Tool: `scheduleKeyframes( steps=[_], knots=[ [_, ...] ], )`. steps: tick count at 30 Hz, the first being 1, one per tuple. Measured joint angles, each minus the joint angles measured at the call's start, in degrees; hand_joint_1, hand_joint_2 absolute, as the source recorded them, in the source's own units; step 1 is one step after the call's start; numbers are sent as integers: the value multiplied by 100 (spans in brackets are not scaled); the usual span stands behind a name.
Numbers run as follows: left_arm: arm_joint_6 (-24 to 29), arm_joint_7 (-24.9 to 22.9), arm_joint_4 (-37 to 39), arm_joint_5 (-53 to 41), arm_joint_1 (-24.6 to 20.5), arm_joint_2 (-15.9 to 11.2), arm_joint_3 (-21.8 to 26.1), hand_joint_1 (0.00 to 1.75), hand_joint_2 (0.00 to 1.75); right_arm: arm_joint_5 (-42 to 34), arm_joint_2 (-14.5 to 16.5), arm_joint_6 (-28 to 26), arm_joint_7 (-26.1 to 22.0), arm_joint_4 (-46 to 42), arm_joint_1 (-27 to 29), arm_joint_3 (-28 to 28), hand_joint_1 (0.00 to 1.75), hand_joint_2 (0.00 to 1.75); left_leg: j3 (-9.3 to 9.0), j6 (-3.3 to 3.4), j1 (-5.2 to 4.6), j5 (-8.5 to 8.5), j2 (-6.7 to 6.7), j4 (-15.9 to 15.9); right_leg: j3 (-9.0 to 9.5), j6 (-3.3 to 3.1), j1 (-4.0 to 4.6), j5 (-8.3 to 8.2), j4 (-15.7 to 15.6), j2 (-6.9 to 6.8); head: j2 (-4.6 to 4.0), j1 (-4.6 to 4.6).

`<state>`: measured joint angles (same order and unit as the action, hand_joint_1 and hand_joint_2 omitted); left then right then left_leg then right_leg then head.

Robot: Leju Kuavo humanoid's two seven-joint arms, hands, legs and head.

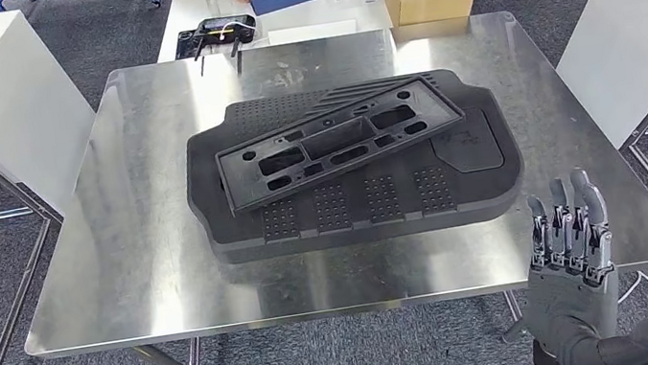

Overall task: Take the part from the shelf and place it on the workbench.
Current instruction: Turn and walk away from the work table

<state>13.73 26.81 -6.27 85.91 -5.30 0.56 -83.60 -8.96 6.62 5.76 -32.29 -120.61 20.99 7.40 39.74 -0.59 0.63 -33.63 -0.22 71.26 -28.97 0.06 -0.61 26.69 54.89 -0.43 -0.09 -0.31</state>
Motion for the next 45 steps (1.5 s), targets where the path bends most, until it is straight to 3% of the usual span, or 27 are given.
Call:
scheduleKeyframes(
  steps=[1,3,5,7,9,11,13,15,16,18,20,22,23,25,26,28,30,31,32,33,35,37,38,39,42,43,45],
  knots=[
    [0,1,0,1,-1,2,-1,0,0,0,0,-1,4,3,-1,-1,0,0,0,-22,16,-42,0,244,-59,9,5,-51,9,-3,0,1],
    [0,1,0,3,-2,3,-1,0,0,0,0,-2,11,9,1,-3,0,0,-270,-57,60,200,1,156,-183,50,-1,-141,51,-1,0,0],
    [-1,4,-3,4,-11,12,-1,0,0,0,0,-3,12,11,-1,-7,0,0,-814,-103,101,399,-6,-540,-319,103,-3,-193,154,2,0,-7],
    [-1,14,-8,6,-22,23,1,0,0,1,1,-7,11,11,-4,-11,0,0,-1134,-105,96,335,-38,-1076,-437,170,15,-236,260,-1,0,-3],
    [5,21,-11,23,-19,21,1,0,0,3,3,-17,13,13,-2,-12,0,0,-1100,-18,49,302,-63,-1191,-518,275,9,-312,292,-3,0,10],
    [17,23,-10,52,-17,14,1,0,0,4,3,-36,14,15,3,-13,0,0,-978,132,20,393,-41,-1215,-620,325,-23,-240,384,9,0,17],
    [25,23,-8,68,-24,8,2,0,0,13,2,-49,14,17,3,-13,0,0,-832,269,8,515,-10,-1230,-813,254,-36,159,819,23,0,32],
    [25,23,-5,74,-27,3,2,0,0,20,2,-54,14,24,3,-13,0,0,-657,322,-17,649,5,-1227,-1014,196,-29,591,1535,28,0,43],
    [22,23,-5,79,-28,3,2,0,0,20,2,-57,14,30,4,-14,0,0,-559,324,-29,723,13,-1225,-1043,208,-25,671,1806,29,0,42],
    [18,23,-6,89,-28,5,2,0,0,20,2,-63,14,39,4,-16,0,0,-389,320,-44,868,26,-1221,-844,286,-8,530,1838,30,0,40],
    [14,23,-7,100,-29,8,2,0,0,20,3,-72,14,42,1,-18,0,0,-256,296,-48,1008,29,-1217,-278,307,32,343,1171,30,0,39],
    [9,23,-7,105,-28,17,2,0,0,20,4,-76,15,43,-2,-17,0,0,-179,243,-60,1134,29,-1223,321,235,82,399,326,27,0,32],
    [8,23,-7,105,-29,21,2,0,0,20,5,-76,15,43,-3,-18,0,0,-174,211,-61,1195,31,-1237,468,197,100,447,85,28,0,37],
    [8,23,-6,105,-27,25,2,0,0,20,8,-76,15,44,3,-21,0,0,-176,144,-49,1301,35,-1271,452,145,83,400,-16,25,-1,41],
    [8,23,-5,105,-24,21,2,0,0,20,10,-76,15,46,1,-24,0,0,-156,114,-41,1275,30,-1253,415,117,59,343,-25,20,-1,45],
    [9,21,-5,107,-11,13,2,0,0,19,18,-76,16,52,4,-28,0,0,-81,67,-28,899,17,-992,307,38,8,212,-41,6,-1,19],
    [9,18,-6,108,-3,11,1,0,0,19,25,-77,16,55,7,-34,0,0,27,29,-17,300,9,-363,169,-10,20,94,-32,-2,0,8],
    [9,17,-7,109,-2,11,1,0,0,20,27,-78,19,58,7,-37,0,0,64,10,-8,112,8,-14,92,-8,24,34,-25,-6,0,7],
    [9,16,-7,111,-3,10,1,0,0,20,28,-79,24,63,8,-39,0,0,57,-8,6,60,8,239,23,0,24,-20,-12,-12,0,7],
    [9,15,-6,115,-3,10,1,0,0,20,28,-82,30,70,10,-42,0,0,-19,-27,24,130,8,339,-50,18,21,-71,9,-15,0,7],
    [9,11,-6,122,-6,9,1,0,0,20,28,-92,41,82,22,-45,0,0,-442,-72,79,428,9,-41,-191,74,-1,-144,92,-15,0,6],
    [5,9,-15,125,-17,27,1,0,0,20,29,-101,46,86,32,-50,0,0,-933,-130,101,450,-17,-729,-353,132,4,-184,231,-15,0,-3],
    [4,8,-20,125,-21,34,1,0,0,21,30,-103,47,86,32,-52,0,0,-1048,-135,97,379,-36,-952,-419,162,16,-203,293,-17,0,-5],
    [4,6,-26,126,-25,39,1,0,0,23,30,-104,48,86,32,-54,0,0,-1074,-118,78,309,-56,-1063,-479,204,23,-236,334,-18,0,-5],
    [6,3,-28,131,-20,26,2,0,0,23,31,-110,50,89,51,-61,0,0,-904,74,37,387,-50,-1096,-621,304,-10,-261,404,-6,0,11],
    [6,2,-28,132,-20,22,2,0,0,23,31,-112,50,90,59,-68,0,0,-828,149,28,441,-38,-1104,-705,291,-16,-135,531,2,0,21],
    [7,-2,-28,132,-24,11,2,0,0,27,31,-121,52,90,68,-86,0,0,-665,250,1,562,-18,-1107,-930,210,-16,317,1084,13,0,39]
  ],
)
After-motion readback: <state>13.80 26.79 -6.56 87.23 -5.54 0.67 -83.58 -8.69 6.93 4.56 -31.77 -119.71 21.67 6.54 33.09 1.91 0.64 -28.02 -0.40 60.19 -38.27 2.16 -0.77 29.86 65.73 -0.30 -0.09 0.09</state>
